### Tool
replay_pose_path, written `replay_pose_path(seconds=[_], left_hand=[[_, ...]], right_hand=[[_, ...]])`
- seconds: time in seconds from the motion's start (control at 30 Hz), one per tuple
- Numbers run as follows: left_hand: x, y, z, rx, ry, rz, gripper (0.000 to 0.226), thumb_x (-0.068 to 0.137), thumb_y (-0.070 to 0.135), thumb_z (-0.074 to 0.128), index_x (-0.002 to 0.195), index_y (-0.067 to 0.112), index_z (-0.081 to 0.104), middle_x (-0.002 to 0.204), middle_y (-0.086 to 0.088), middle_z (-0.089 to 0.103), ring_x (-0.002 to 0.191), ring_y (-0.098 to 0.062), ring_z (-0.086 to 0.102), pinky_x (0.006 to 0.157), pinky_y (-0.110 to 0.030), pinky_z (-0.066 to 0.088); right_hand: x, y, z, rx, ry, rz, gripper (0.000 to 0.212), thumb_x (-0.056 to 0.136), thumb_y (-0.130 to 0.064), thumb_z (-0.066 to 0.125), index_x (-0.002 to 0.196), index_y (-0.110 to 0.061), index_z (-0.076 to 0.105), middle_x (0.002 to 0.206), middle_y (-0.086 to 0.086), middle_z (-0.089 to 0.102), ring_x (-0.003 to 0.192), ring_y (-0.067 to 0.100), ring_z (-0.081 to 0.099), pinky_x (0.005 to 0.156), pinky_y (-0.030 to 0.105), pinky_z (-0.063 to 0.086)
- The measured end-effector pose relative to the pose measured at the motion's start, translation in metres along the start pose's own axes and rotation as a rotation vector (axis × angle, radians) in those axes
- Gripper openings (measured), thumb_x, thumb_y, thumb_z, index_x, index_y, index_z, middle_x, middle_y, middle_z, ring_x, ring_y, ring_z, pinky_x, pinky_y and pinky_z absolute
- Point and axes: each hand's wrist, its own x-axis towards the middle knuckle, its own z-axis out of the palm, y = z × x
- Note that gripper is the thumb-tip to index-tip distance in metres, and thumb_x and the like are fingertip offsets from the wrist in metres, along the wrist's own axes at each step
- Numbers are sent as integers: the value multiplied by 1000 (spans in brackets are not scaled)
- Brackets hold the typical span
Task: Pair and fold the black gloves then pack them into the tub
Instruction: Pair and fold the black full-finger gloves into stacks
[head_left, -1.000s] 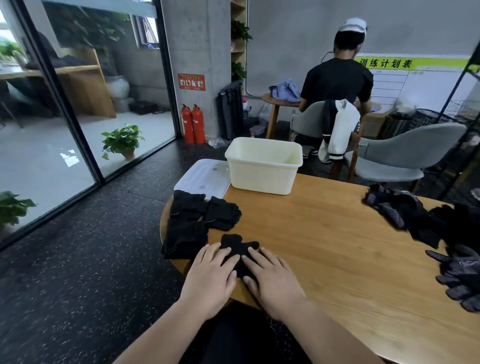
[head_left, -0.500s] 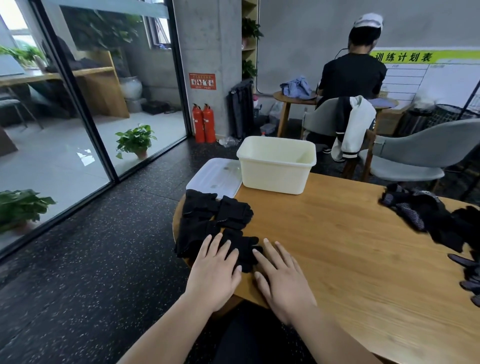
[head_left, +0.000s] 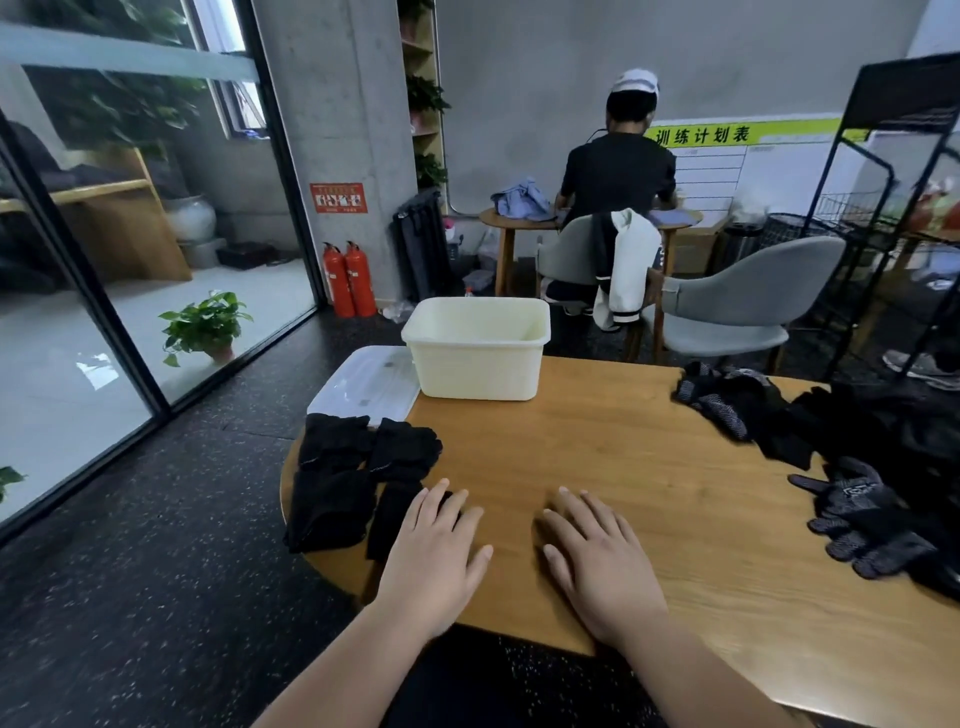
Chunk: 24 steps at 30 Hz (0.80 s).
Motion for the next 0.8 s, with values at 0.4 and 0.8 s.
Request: replay_pose_path(seconds=[0.4, 0.8], left_hand=[[57, 119, 10, -87, -87, 258, 62, 111, 59, 23, 164, 27, 29, 175, 4, 16, 163, -20, -4, 133, -44, 0], [101, 188, 29, -197, -106, 399, 61, 111, 60, 24, 163, 29, 31, 172, 7, 21, 162, -16, 4, 133, -43, 6]], right_hand=[[-51, 102, -27, -91, 0, 226, 58, 107, -61, 23, 151, -36, 49, 169, -8, 32, 156, 24, 29, 125, 45, 28], [-76, 161, -32, -97, 28, 473, 74, 101, -68, 14, 153, -31, 50, 172, 1, 26, 160, 30, 17, 127, 48, 21]])
